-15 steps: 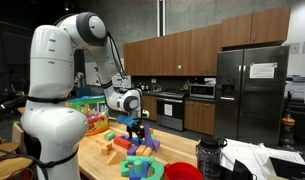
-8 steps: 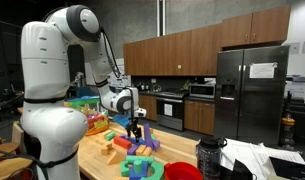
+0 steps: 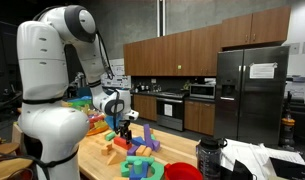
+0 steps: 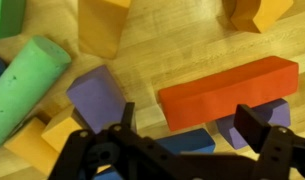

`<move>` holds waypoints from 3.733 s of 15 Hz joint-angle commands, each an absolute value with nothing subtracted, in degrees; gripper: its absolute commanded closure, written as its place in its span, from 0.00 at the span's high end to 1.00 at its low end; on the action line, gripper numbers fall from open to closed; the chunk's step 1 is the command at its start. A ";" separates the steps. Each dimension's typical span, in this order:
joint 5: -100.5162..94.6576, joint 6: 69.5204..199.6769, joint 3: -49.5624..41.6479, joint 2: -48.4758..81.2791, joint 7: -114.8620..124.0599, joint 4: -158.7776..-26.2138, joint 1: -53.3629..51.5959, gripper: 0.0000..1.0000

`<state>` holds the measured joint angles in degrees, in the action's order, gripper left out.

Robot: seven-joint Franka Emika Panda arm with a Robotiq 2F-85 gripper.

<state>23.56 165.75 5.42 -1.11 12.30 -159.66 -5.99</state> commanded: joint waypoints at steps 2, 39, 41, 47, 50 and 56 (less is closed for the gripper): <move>26.97 167.07 5.98 0.09 12.69 -159.44 -6.52 1.00; 14.20 163.30 1.57 4.74 9.63 -153.93 -0.23 1.00; 18.59 161.82 1.50 4.74 5.39 -153.60 0.88 1.00; 22.08 158.55 0.36 4.72 0.52 -152.66 3.24 1.00; 21.21 158.48 0.15 4.78 1.50 -152.61 3.19 1.00; 21.29 158.87 0.52 5.64 0.35 -152.51 3.05 1.00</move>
<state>20.76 159.56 0.51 5.08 2.41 -153.05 2.76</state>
